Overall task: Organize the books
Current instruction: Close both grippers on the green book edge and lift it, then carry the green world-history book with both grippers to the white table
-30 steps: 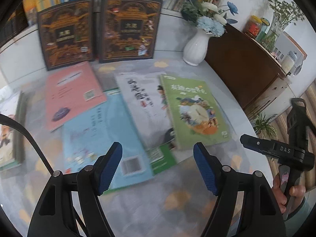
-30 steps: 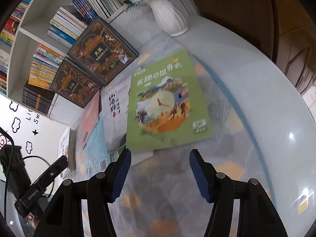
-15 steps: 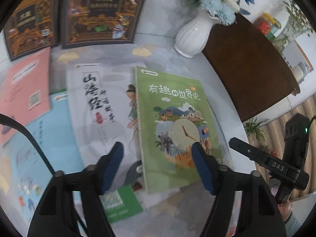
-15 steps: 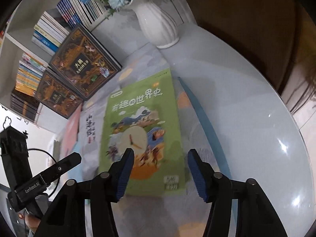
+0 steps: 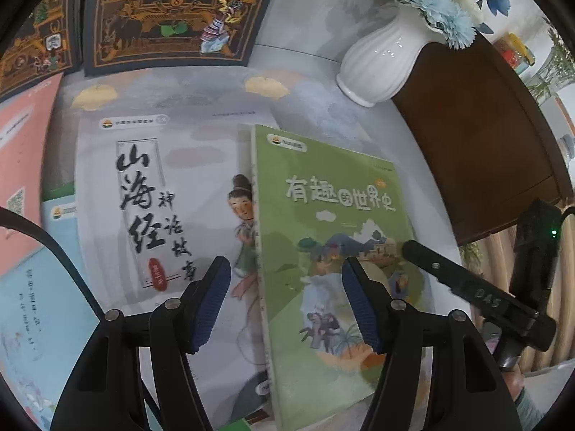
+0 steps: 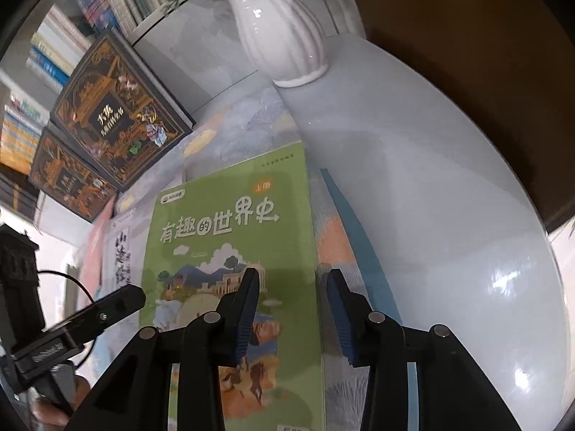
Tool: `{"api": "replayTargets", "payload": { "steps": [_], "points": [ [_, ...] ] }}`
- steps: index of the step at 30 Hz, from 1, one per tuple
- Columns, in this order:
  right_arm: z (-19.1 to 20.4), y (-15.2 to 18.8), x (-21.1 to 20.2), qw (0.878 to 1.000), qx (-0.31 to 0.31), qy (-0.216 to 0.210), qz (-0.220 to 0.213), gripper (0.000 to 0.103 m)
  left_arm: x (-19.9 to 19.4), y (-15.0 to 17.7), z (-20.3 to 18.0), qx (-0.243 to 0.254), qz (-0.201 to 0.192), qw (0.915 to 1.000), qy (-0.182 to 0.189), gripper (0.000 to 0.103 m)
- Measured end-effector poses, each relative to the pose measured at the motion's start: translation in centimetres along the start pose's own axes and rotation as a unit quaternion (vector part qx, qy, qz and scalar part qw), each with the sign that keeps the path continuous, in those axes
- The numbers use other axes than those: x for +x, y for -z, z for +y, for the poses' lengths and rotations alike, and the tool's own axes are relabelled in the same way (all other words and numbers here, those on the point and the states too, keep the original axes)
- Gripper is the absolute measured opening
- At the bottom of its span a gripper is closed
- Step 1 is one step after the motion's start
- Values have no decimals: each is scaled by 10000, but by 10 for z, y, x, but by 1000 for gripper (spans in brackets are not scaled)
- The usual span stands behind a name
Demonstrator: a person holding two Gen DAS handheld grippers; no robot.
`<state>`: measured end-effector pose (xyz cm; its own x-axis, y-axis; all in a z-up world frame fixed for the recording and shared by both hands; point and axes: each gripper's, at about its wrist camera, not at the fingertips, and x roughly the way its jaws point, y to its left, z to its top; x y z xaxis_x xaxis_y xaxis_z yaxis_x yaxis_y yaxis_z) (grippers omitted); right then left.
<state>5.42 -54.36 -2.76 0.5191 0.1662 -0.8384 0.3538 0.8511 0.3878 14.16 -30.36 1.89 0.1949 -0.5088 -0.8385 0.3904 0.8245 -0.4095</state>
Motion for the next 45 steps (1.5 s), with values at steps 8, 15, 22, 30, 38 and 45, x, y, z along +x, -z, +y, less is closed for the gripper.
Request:
{"api": "replayTargets", "payload": {
  "steps": [8,15,22,30,38,45],
  "points": [
    [24,18,-6,9974,-636,-94,318,41,-18,28,5,-325,152,9990,254,64],
    [48,95,-26,9918,-1057,-202,687,41,-55,108,19,-628,315,9972,243,64],
    [46,128,-52,9882,-1245,-141,882,41,-76,165,19,-860,185,9961,69,61],
    [42,171,-67,9860,-1402,-84,904,41,-61,192,18,-1059,90,9938,310,59],
    [34,167,-66,9900,-1049,-340,876,42,-94,187,11,-1445,-340,9798,1341,54],
    [18,163,-66,9911,-382,-818,982,42,-70,194,16,-1703,-125,9787,1143,36]
  ]
}}
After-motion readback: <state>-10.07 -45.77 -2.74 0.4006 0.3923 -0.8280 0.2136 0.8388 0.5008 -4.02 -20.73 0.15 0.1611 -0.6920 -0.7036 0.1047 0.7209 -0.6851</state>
